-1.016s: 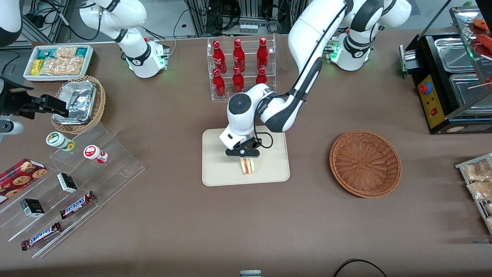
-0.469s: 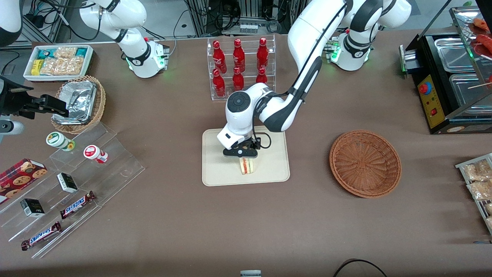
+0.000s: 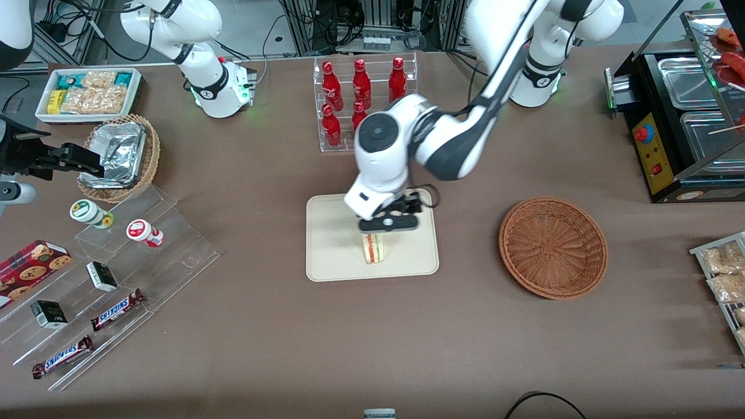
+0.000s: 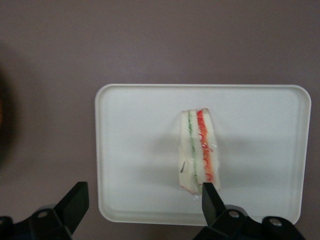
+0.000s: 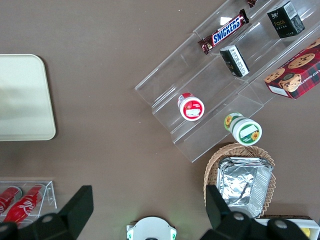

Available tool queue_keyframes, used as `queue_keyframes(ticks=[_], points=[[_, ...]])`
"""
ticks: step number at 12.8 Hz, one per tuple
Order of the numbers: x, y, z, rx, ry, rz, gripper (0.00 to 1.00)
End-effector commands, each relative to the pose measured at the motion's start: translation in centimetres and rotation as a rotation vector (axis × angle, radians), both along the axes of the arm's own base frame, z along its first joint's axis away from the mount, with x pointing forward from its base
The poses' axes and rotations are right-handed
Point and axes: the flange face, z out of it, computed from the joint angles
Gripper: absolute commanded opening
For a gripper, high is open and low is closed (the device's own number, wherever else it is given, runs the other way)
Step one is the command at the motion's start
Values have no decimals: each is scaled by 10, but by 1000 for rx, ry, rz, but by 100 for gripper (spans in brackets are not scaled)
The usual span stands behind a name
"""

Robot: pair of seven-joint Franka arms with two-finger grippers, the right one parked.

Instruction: Place sandwich from basket to tray

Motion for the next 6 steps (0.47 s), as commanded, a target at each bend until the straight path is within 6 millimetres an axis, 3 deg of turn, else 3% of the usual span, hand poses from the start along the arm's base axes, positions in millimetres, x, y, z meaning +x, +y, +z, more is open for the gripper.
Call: queue_keyframes(ticks=[1,6], points=[[3,69,60,-23,5,88,100],[-22,207,117,-45,18,90,100]])
